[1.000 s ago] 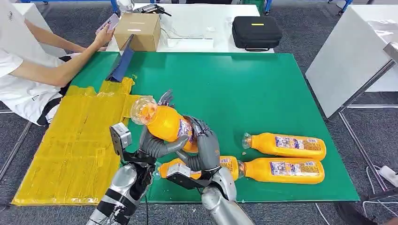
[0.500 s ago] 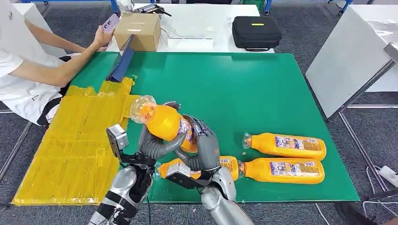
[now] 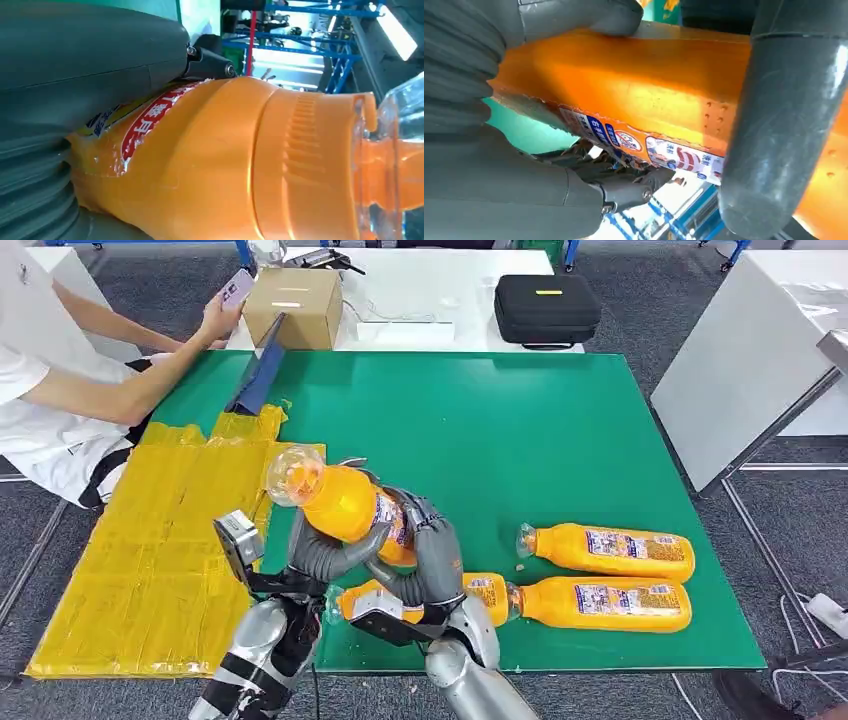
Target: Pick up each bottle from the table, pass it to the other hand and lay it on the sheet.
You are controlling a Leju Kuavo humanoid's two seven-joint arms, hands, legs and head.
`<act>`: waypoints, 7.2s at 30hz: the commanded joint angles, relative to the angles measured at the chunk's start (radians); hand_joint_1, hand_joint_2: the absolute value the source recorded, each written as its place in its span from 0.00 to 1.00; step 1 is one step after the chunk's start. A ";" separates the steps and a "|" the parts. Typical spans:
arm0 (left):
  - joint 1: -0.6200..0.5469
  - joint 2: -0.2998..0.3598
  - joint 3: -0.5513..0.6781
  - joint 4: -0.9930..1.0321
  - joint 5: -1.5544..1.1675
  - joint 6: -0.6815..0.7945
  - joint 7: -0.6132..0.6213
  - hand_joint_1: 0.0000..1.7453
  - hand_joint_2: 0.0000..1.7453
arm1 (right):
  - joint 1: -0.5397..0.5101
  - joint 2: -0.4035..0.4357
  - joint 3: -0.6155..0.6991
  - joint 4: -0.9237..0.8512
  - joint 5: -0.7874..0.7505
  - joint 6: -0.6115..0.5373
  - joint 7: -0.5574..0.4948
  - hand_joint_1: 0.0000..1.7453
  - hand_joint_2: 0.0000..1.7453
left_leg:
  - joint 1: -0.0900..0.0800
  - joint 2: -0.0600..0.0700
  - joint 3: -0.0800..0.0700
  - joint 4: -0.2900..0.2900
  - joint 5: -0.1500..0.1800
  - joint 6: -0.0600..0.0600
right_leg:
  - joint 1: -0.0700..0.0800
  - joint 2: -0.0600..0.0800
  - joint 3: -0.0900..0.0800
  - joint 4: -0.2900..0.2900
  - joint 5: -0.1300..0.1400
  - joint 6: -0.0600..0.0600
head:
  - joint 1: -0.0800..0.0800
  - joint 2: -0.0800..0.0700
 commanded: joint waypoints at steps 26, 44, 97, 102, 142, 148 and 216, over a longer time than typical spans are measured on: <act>-0.523 0.323 0.241 0.885 -1.718 0.751 0.614 1.00 1.00 | 0.151 -0.084 0.098 -0.622 -0.374 0.184 -0.070 0.00 1.00 | 0.003 0.003 0.003 0.000 0.000 -0.005 | 0.002 0.003 0.001 0.000 0.002 -0.004 | 0.000 0.000; -0.493 0.362 0.247 1.016 -1.695 0.670 0.639 1.00 1.00 | 0.138 -0.103 0.093 -0.616 -0.378 0.146 -0.065 0.00 1.00 | 0.003 0.000 -0.001 0.000 0.000 -0.005 | 0.002 0.002 -0.009 0.000 -0.001 -0.006 | 0.000 0.000; -0.050 0.166 0.335 0.094 -0.553 0.009 -0.154 0.00 1.00 | -0.018 -0.183 0.147 -0.102 0.052 0.411 0.158 0.00 1.00 | 0.002 -0.004 -0.001 0.001 0.000 -0.004 | 0.002 0.000 -0.003 0.000 0.000 -0.004 | 0.000 0.000; -0.055 0.166 0.337 0.108 -0.542 0.006 -0.160 0.00 1.00 | -0.020 -0.187 0.151 -0.108 0.063 0.418 0.164 0.00 1.00 | 0.002 -0.004 -0.002 0.001 0.001 -0.003 | 0.001 -0.001 -0.007 0.000 0.000 -0.005 | 0.000 0.000; 0.033 0.107 0.353 -0.030 -0.362 -0.052 -0.139 0.00 1.00 | -0.121 -0.262 0.303 0.128 0.355 0.398 0.337 0.00 1.00 | 0.002 -0.006 -0.002 0.000 0.004 -0.001 | 0.001 -0.002 -0.011 -0.001 0.000 -0.005 | 0.000 0.000; 0.039 0.105 0.359 -0.036 -0.361 -0.052 -0.139 0.00 1.00 | -0.129 -0.269 0.317 0.120 0.397 0.387 0.368 0.00 1.00 | 0.002 -0.006 -0.001 0.001 0.003 -0.002 | 0.001 -0.002 -0.010 0.000 -0.001 -0.005 | 0.000 0.000; 0.078 0.052 0.396 -0.010 -0.323 -0.068 -0.133 0.00 1.00 | -0.035 -0.436 0.163 0.006 0.550 0.487 0.522 0.89 1.00 | 0.002 -0.007 -0.001 0.000 0.002 -0.002 | 0.001 -0.002 -0.009 -0.001 -0.001 -0.004 | 0.000 0.000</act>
